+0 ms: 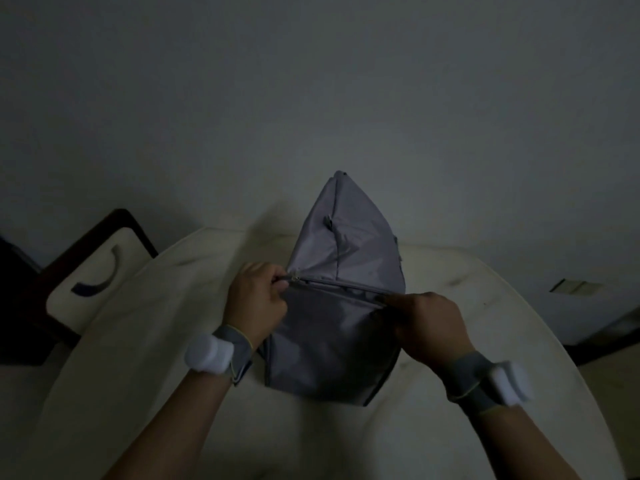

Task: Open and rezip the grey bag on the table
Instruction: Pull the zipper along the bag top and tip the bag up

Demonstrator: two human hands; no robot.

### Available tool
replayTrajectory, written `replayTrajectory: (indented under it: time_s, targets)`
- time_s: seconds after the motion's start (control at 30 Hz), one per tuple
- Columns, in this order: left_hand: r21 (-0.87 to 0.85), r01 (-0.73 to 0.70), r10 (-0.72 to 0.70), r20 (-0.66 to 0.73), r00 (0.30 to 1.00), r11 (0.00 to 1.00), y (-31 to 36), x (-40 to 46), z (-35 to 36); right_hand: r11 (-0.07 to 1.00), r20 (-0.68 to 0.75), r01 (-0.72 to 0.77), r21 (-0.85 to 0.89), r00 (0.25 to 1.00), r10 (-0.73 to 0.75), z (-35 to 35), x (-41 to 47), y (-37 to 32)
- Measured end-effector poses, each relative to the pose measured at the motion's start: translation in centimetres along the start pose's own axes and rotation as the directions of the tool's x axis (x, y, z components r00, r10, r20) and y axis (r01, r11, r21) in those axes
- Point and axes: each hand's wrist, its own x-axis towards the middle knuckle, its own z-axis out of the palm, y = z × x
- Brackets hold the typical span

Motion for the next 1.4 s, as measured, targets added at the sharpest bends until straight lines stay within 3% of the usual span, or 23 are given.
replayTrajectory:
  time_s: [0.07,0.17,0.27,0.43,0.63,0.7,0.87,0.97,1.17,1.4]
  targets:
    - [0.0,-0.049,0.049,0.021,0.999,0.999,-0.2,0.1,-0.5,0.999,0.027,-0.027,-0.019,0.999,0.027,-0.6,0.0,-0.7]
    - [-0.068,-0.083,0.086,0.039,0.996,0.994,0.0,0.0,-0.7,0.99,-0.016,-0.036,0.138,0.999,0.038,-2.1,0.9,-2.5]
    - [-0.11,-0.073,0.079,0.043,0.996,0.991,0.8,-0.3,-0.6,0.985,-0.065,0.045,0.168,0.997,-0.035,-3.4,2.7,-4.6]
    - [-0.118,-0.093,0.099,0.045,0.994,0.989,1.1,-1.0,-0.7,0.966,-0.038,0.217,-0.141,0.974,-0.225,-3.2,4.8,-6.4]
    - [-0.086,-0.072,0.074,0.026,0.997,0.994,0.5,-1.6,-0.7,0.897,-0.029,0.343,-0.278,0.93,-0.365,-3.1,4.3,-8.1]
    - [-0.08,-0.068,0.07,0.024,0.997,0.995,0.5,-1.5,-0.9,0.903,-0.02,0.321,-0.287,0.94,-0.34,-3.9,4.5,-8.3]
    - [-0.05,-0.103,0.104,0.02,0.994,0.993,0.7,-1.3,-1.1,0.983,-0.003,0.086,-0.164,0.996,-0.088,-5.6,4.4,-10.3]
    - [-0.082,-0.158,0.159,0.015,0.987,0.984,0.9,-1.7,-0.9,0.996,-0.045,0.085,0.01,0.995,-0.084,-4.5,3.9,-12.3]
    - [-0.116,-0.144,0.146,0.01,0.989,0.983,1.1,-1.9,-0.8,0.992,0.076,0.127,0.02,0.989,-0.129,-2.9,4.9,-12.9]
    - [-0.086,-0.119,0.12,0.002,0.993,0.989,1.4,-2.1,-1.4,0.989,-0.06,0.108,0.104,0.993,-0.103,-3.3,4.7,-14.2]
